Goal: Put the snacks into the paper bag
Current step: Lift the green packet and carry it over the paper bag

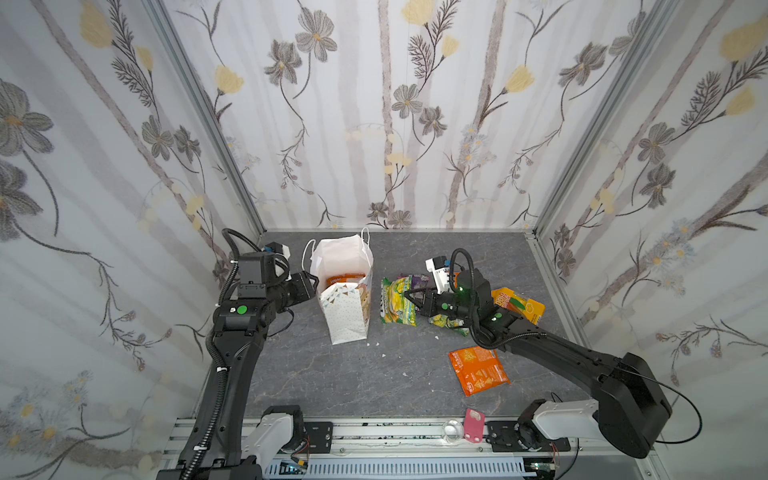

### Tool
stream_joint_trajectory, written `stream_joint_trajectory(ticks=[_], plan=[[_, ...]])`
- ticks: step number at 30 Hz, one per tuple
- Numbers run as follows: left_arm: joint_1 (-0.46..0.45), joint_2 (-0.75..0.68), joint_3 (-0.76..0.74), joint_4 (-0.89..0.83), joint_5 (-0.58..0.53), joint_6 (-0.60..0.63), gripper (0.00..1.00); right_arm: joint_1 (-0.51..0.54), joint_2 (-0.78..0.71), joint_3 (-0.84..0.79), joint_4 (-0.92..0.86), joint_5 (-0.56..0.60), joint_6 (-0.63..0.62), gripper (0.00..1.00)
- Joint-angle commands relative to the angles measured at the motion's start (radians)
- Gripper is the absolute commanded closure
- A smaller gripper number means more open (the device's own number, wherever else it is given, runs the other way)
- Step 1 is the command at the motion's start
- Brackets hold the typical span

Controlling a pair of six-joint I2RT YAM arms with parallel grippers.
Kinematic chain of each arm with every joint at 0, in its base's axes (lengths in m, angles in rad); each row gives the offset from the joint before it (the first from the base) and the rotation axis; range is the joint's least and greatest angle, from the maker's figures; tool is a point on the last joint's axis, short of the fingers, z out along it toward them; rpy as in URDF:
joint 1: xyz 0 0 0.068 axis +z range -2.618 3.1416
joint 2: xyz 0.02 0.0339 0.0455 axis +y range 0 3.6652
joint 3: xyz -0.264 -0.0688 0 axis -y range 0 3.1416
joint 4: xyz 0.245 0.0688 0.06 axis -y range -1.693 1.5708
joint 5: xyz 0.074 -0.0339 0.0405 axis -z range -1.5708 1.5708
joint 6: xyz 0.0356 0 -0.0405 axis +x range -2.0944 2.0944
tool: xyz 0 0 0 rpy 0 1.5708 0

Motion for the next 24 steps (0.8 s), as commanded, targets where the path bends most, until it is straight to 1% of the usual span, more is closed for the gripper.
stream_joint_trajectory(ticks=[1, 6, 11, 17, 21, 24], plan=[[0.000, -0.006, -0.013, 0.036, 0.001, 0.002, 0.51, 0.006, -0.026, 0.028, 0.016, -0.012, -0.018, 1.00], [0.000, -0.009, -0.030, 0.043, 0.002, 0.003, 0.51, 0.022, -0.055, 0.070, 0.010, -0.025, -0.029, 1.00], [0.001, -0.015, -0.040, 0.047, 0.003, 0.005, 0.51, 0.050, -0.067, 0.143, -0.038, -0.025, -0.065, 1.00], [0.000, -0.018, -0.049, 0.053, 0.018, 0.001, 0.51, 0.092, -0.063, 0.265, -0.087, -0.020, -0.108, 1.00], [0.000, -0.021, -0.050, 0.049, 0.018, 0.003, 0.51, 0.126, -0.039, 0.392, -0.158, 0.012, -0.146, 1.00], [0.000, -0.027, -0.049, 0.051, 0.016, 0.003, 0.51, 0.177, -0.018, 0.465, -0.191, 0.032, -0.171, 1.00]])
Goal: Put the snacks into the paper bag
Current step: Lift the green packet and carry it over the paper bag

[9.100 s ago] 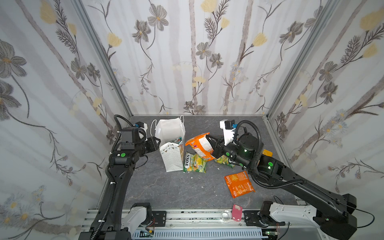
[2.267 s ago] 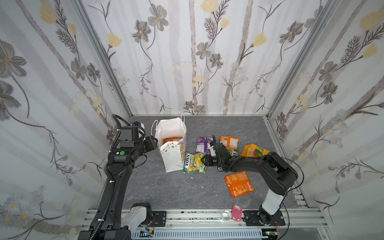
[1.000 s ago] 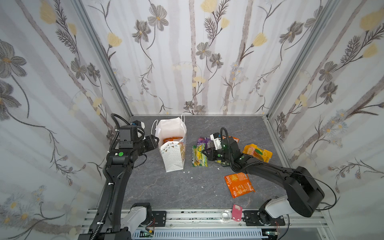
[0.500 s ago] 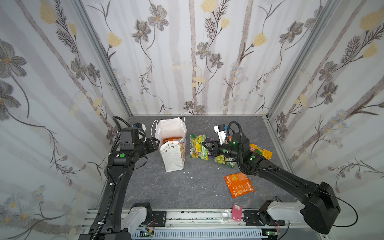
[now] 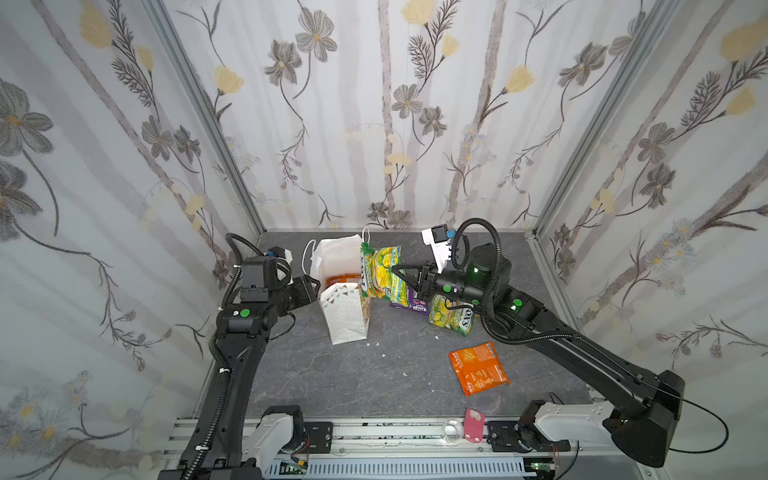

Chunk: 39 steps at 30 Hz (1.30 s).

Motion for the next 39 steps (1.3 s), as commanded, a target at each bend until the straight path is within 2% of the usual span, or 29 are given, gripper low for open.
stream_joint_trajectory(ticks=[1, 15, 22, 28, 39], plan=[[0.000, -0.007, -0.002, 0.018, 0.006, 0.000, 0.51, 0.035, 0.020, 0.065, -0.016, 0.015, -0.050, 1.00], [0.000, -0.034, -0.037, 0.036, 0.010, -0.001, 0.51, 0.094, 0.173, 0.295, -0.083, 0.049, -0.077, 1.00], [0.000, -0.037, -0.044, 0.038, 0.016, 0.000, 0.51, 0.106, 0.285, 0.430, -0.171, 0.127, -0.077, 1.00], [0.000, -0.037, -0.045, 0.035, 0.008, 0.011, 0.51, 0.106, 0.365, 0.494, -0.219, 0.197, -0.086, 1.00], [0.000, -0.027, -0.041, 0.040, 0.011, 0.009, 0.51, 0.097, 0.451, 0.557, -0.261, 0.229, -0.109, 1.00]])
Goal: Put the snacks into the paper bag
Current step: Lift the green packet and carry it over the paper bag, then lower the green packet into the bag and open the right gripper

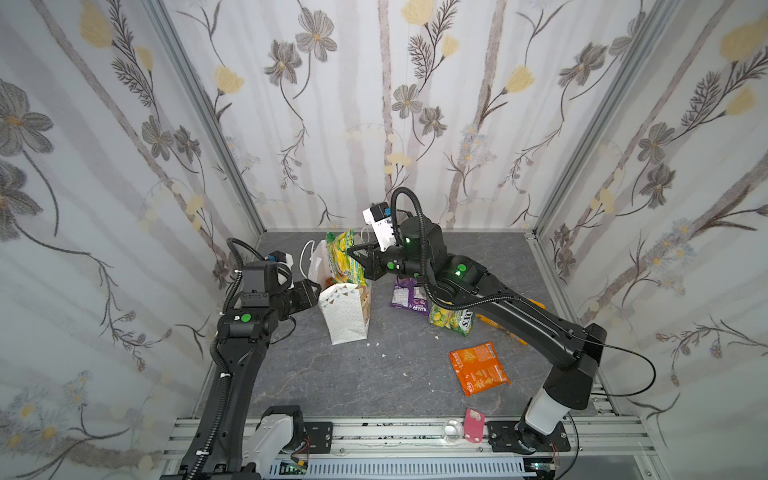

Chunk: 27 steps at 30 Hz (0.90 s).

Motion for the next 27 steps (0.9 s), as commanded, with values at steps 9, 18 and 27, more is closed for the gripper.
stream_joint_trajectory(ticks=[9, 18, 27], plan=[[0.000, -0.007, 0.023, 0.003, -0.014, 0.013, 0.51, -0.023, 0.053, 0.054, 0.035, -0.022, -0.010, 1.00], [0.001, -0.013, 0.019, 0.002, -0.020, 0.012, 0.51, -0.034, 0.100, 0.089, 0.012, -0.049, 0.004, 1.00], [0.000, -0.011, 0.020, 0.006, -0.021, 0.019, 0.50, -0.045, 0.194, 0.168, -0.046, -0.117, 0.031, 1.00]])
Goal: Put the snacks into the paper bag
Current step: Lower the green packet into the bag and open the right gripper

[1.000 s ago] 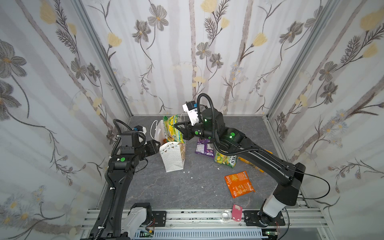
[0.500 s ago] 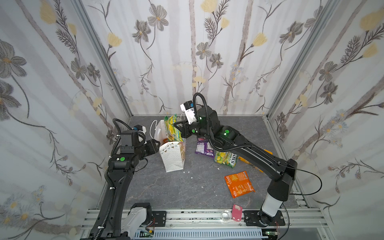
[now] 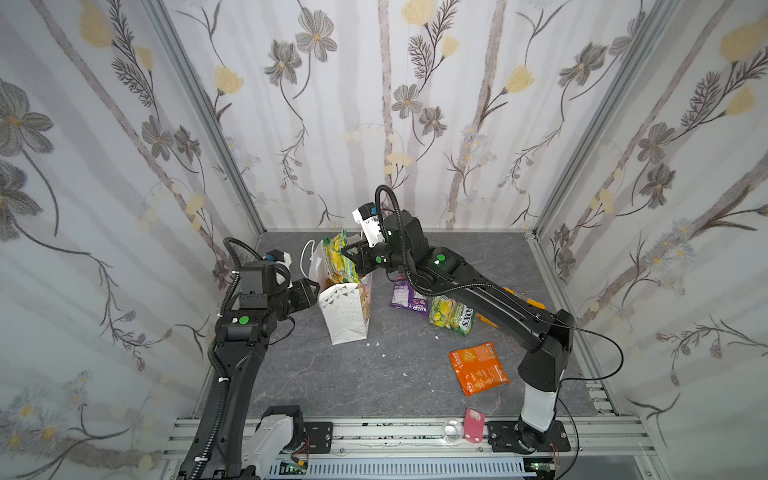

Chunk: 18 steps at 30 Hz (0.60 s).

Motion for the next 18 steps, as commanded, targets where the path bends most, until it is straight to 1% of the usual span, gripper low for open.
stream_joint_trajectory(ticks=[1, 5, 11, 12, 13, 14, 15, 16, 18], plan=[[0.000, 0.003, 0.008, 0.009, -0.012, 0.016, 0.50, -0.004, 0.018, 0.021, 0.013, -0.056, 0.020, 1.00], [0.000, 0.005, 0.015, 0.011, -0.016, 0.017, 0.50, -0.008, 0.034, 0.022, 0.017, -0.067, 0.034, 1.00], [0.000, 0.013, 0.028, 0.008, -0.017, 0.019, 0.50, -0.014, 0.045, 0.022, 0.003, -0.073, 0.034, 0.96], [0.000, 0.013, 0.028, 0.008, -0.019, 0.019, 0.50, -0.016, 0.047, 0.022, 0.002, -0.078, 0.035, 0.94], [0.001, 0.012, 0.028, 0.007, -0.019, 0.018, 0.50, -0.016, 0.048, 0.022, 0.000, -0.083, 0.037, 0.89], [0.000, 0.013, 0.027, 0.006, -0.021, 0.020, 0.50, -0.016, 0.049, 0.024, -0.004, -0.084, 0.039, 0.80], [0.000, 0.013, 0.027, 0.005, -0.022, 0.020, 0.50, -0.016, 0.051, 0.028, -0.010, -0.084, 0.041, 0.75], [0.000, 0.013, 0.027, 0.004, -0.024, 0.022, 0.50, -0.017, 0.051, 0.034, -0.015, -0.086, 0.041, 0.72], [0.000, 0.015, 0.028, 0.004, -0.024, 0.022, 0.50, -0.016, 0.048, 0.043, -0.019, -0.087, 0.041, 0.69]])
